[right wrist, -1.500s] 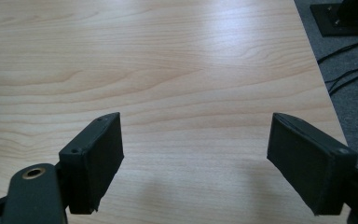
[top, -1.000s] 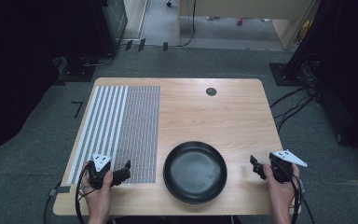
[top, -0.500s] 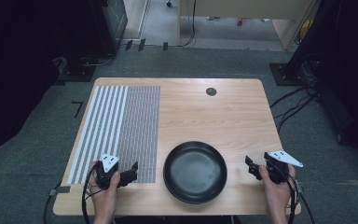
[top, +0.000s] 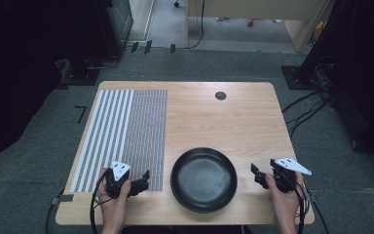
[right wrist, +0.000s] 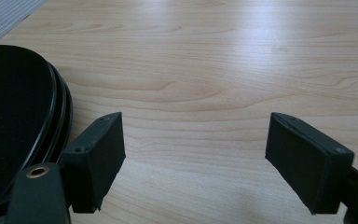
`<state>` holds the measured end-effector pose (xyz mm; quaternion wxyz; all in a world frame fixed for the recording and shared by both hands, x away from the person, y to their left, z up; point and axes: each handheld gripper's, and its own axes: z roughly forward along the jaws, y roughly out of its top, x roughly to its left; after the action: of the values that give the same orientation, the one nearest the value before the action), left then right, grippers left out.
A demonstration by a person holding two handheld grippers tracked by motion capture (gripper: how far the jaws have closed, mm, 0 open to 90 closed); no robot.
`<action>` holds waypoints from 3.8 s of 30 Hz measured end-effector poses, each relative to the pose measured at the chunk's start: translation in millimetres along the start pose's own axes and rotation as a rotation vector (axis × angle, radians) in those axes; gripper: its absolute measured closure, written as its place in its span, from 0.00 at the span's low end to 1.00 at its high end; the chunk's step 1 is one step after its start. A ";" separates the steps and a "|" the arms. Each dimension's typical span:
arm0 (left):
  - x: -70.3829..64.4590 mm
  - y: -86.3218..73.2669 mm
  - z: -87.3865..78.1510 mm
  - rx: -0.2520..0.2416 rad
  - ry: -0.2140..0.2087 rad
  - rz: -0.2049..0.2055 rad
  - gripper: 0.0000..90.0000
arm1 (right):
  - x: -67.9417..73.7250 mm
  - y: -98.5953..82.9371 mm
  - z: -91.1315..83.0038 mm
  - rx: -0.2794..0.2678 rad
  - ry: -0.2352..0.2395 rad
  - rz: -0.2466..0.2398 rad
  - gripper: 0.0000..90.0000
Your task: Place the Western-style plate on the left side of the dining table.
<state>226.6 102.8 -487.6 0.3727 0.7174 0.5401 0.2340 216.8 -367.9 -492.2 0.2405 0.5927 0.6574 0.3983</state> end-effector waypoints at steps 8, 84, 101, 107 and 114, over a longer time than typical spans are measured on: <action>-6.1 0.0 0.3 -0.001 -0.019 0.007 0.11 | 7.0 0.5 0.2 -0.004 0.022 -0.007 0.22; -53.5 -4.5 3.7 0.032 -0.255 0.008 0.43 | 60.6 -2.9 10.1 0.017 0.250 0.042 0.78; -57.2 -3.5 -1.7 0.039 -0.380 -0.030 0.53 | 54.6 -4.7 9.0 0.078 0.244 0.173 0.94; -66.3 -7.3 2.0 0.076 -0.404 -0.006 0.54 | 54.6 -4.9 8.5 0.076 0.241 0.180 0.94; -72.5 -9.7 5.8 0.123 -0.424 -0.011 0.54 | 55.2 -5.0 8.3 0.080 0.245 0.183 0.94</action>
<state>202.8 33.7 -493.8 0.4348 0.7691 0.4665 0.0423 210.4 -312.2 -492.4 0.0974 0.6061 0.6405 0.4615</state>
